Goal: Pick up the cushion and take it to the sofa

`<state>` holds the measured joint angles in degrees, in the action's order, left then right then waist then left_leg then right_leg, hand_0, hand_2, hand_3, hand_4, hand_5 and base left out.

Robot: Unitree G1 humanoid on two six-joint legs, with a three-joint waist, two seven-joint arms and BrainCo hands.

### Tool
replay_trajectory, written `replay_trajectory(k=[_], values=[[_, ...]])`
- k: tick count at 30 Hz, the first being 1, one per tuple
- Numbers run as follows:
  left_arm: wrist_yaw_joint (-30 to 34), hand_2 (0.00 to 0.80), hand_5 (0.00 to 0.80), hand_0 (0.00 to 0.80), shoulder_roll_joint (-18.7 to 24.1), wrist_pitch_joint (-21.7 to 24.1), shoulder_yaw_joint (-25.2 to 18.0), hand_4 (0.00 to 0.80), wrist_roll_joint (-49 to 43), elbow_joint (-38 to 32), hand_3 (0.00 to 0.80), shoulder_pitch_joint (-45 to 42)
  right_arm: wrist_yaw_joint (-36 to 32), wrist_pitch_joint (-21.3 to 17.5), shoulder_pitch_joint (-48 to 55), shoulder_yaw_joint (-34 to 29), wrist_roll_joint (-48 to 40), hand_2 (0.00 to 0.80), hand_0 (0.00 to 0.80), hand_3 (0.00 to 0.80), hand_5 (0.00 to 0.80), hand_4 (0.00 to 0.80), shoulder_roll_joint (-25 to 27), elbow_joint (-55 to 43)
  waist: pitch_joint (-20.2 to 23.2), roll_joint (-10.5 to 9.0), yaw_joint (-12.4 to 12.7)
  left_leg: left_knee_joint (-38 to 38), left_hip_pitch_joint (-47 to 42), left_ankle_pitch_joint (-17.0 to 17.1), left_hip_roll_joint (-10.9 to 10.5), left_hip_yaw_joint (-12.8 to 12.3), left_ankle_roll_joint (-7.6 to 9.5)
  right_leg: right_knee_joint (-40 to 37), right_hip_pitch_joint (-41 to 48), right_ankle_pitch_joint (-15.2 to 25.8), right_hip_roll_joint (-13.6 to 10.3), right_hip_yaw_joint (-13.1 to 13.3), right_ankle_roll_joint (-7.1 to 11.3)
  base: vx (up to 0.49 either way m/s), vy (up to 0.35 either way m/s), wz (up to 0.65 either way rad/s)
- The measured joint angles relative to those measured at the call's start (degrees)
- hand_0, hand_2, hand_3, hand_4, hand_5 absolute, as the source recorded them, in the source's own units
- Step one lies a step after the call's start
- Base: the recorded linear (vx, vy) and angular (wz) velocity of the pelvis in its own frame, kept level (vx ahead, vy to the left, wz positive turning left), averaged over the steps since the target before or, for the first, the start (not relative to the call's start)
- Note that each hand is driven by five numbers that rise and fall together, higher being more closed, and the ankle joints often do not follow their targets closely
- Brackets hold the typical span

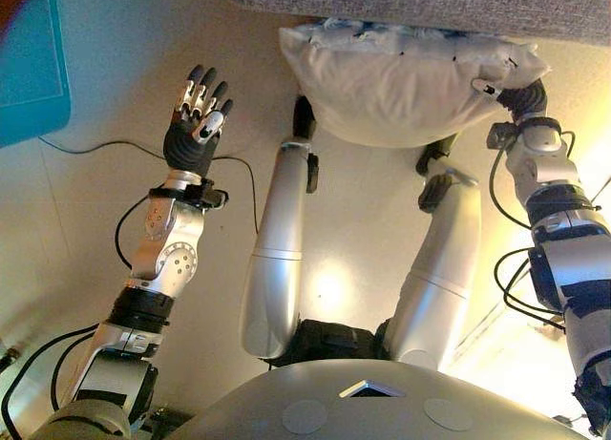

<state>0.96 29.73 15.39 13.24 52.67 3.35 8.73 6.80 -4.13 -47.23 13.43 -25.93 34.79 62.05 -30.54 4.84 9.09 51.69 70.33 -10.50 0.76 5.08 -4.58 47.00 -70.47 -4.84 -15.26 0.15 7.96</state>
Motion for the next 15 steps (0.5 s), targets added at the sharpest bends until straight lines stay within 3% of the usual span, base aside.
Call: replay_trajectory(k=[13,14,15], values=[[0.72,0.000,0.000,0.000,-0.01,-1.14,-0.99,0.000,0.14,-0.03,0.000,0.45,1.14,5.96,-2.62,1.20,3.44,0.000,0.000,0.000,0.000,0.000,2.07,2.15,0.00,0.96,1.20,0.30,1.40,0.09,-0.52,1.39,0.05,1.86,-1.08,-1.26,-0.19,-0.82,-0.56,-0.001,-0.025,0.05],[0.72,0.000,0.000,0.000,0.00,-1.15,-0.99,0.000,0.14,-0.03,0.000,0.60,0.84,6.22,-2.79,1.69,4.46,0.075,0.075,0.075,0.075,0.075,2.18,2.26,0.00,0.96,1.21,0.41,1.44,0.04,-0.61,1.43,-0.02,2.14,-1.08,-1.42,-0.24,-0.81,-0.61,-0.013,-0.018,0.07],[0.72,0.000,0.000,0.000,0.00,-1.21,-0.99,0.000,0.15,-0.03,0.000,0.70,0.12,6.60,-3.13,2.40,5.43,0.238,0.238,0.238,0.238,0.238,2.37,2.44,0.00,0.96,1.17,0.51,1.44,0.03,-0.74,1.46,-0.04,2.26,-1.09,-1.56,-0.37,-0.79,-0.59,-0.013,-0.018,0.05]])
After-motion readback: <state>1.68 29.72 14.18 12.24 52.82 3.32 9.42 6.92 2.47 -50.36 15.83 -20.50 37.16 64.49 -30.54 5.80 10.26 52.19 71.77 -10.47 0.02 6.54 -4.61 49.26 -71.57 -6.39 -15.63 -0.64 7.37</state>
